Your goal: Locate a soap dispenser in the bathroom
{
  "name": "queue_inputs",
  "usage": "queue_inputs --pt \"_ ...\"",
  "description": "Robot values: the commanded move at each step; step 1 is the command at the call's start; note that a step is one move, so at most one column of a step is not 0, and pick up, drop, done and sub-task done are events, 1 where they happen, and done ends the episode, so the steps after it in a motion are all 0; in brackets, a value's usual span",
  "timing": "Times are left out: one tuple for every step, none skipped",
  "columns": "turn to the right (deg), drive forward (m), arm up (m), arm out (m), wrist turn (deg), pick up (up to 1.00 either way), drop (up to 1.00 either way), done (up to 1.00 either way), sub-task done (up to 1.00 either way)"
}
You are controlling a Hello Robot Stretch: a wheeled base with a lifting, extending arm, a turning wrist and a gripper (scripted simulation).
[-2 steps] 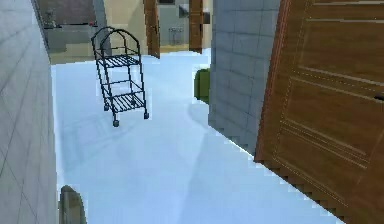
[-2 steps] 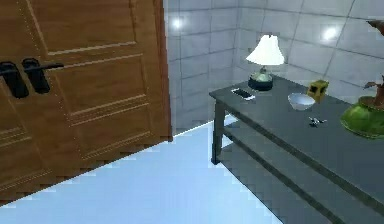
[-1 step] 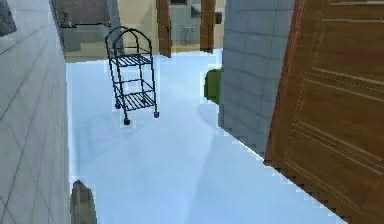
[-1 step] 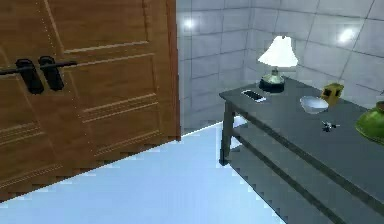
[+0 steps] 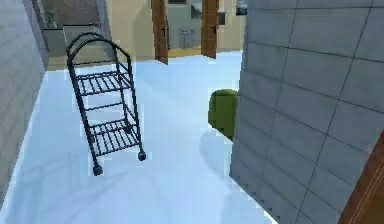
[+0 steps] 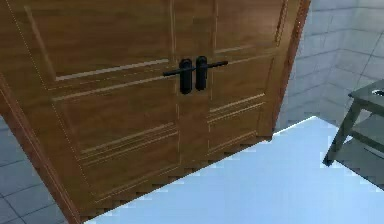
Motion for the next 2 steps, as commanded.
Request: queue_inputs --pt "0.0 1.0 0.0 0.0 0.0 0.0 0.0 0.0 0.0" --pt "0.0 0.65 0.0 0.0 0.0 0.0 0.0 0.0 0.0"
